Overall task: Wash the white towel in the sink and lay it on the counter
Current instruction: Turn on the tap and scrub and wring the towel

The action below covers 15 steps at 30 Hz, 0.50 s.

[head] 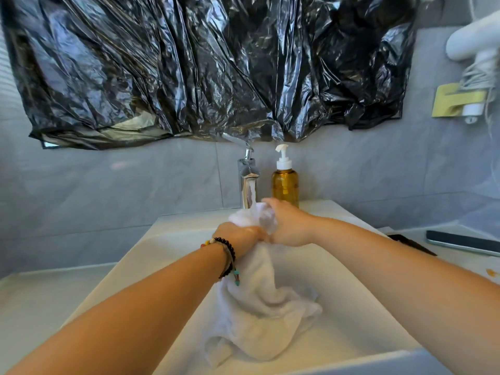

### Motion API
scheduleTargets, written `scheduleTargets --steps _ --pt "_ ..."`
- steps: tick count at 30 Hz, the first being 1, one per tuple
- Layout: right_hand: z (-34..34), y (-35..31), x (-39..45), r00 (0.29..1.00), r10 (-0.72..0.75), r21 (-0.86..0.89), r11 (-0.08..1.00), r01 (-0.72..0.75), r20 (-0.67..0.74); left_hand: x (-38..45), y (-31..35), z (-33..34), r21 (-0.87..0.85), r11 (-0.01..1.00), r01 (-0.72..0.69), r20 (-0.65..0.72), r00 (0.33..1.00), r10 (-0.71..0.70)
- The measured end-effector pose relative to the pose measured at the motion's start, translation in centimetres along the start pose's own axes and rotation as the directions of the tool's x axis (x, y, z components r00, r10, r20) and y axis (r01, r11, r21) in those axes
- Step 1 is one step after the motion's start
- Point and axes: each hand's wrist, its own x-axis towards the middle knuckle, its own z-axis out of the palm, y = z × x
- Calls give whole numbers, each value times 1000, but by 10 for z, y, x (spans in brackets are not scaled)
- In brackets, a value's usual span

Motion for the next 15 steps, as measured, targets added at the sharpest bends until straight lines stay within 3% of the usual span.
scheduleTargets --steps 2,4,6,8,15 --pt "1 -14 -12 993 118 268 956 -122 30 -1 11 -11 -170 985 7 -68 997 -19" --pt "5 -31 -23 980 144 383 905 -185 134 -2 18 -18 -339 941 27 -114 991 -69" --pt "14 -47 -30 969 119 317 930 -185 216 -2 22 -22 -477 879 2 -177 979 -98" --pt "24 -58 -30 987 98 280 951 -131 130 1 25 -23 -533 845 -45 -222 971 -88" --pt "36 -57 -27 998 7 385 922 -34 70 8 22 -16 -735 678 17 -158 968 -195"
